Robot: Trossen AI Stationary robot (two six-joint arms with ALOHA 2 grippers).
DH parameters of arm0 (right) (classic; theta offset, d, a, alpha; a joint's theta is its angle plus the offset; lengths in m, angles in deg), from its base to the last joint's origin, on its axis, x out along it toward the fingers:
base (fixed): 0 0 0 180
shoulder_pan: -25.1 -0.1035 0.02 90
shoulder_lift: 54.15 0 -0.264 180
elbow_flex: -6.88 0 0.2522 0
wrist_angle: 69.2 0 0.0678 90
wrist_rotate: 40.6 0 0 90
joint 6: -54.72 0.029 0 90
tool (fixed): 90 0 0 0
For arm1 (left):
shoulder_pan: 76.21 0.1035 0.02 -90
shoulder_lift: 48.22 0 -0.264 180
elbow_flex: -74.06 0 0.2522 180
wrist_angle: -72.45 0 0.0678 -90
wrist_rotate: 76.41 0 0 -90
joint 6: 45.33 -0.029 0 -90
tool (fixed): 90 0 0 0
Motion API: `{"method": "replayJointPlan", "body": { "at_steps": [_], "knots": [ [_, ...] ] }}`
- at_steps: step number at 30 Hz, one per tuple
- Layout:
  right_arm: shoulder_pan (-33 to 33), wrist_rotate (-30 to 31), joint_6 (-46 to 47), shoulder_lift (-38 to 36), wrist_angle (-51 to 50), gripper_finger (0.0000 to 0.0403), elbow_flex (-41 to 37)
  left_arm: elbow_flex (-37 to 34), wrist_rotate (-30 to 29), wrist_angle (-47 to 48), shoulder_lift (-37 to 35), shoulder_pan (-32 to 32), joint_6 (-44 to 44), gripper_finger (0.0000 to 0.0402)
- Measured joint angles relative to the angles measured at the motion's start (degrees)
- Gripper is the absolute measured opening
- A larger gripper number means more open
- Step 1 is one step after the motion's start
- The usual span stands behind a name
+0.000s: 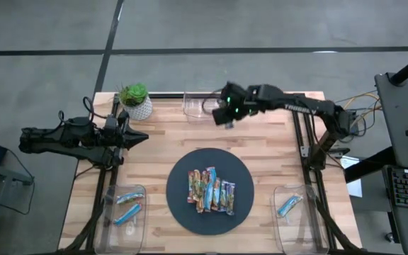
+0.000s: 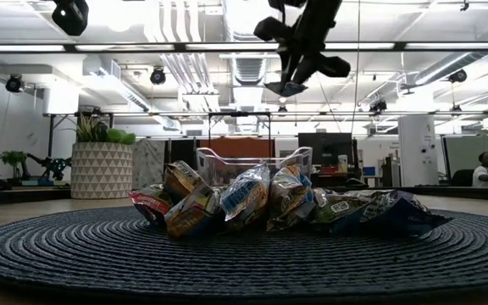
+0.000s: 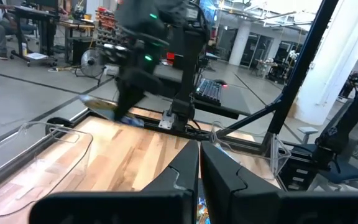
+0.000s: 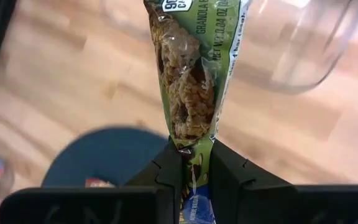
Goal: Pick and place Granola Bars by type
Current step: Put the blue granola bar into the top transparent bin
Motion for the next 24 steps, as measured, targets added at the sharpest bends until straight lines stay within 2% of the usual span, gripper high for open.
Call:
{"method": "replayJointPlan", "body": {
  "at_steps": [8,19,24],
  "knots": [
    [8.18,-2.34,-0.97,0.16,6.69,0.0047,0.53,0.00,-0.59,-0.16,0.00,0.01,-0.02,0.0000],
    [13.31,-3.55,-0.97,4.68,10.65,0.0047,0.12,0.00,-0.55,-0.11,0.02,-0.01,0.18,0.0000],
    [15.12,-6.62,-0.75,7.67,12.55,0.0047,0.12,0.00,-0.49,-0.04,0.02,0.00,0.34,0.0000]
  ]
}}
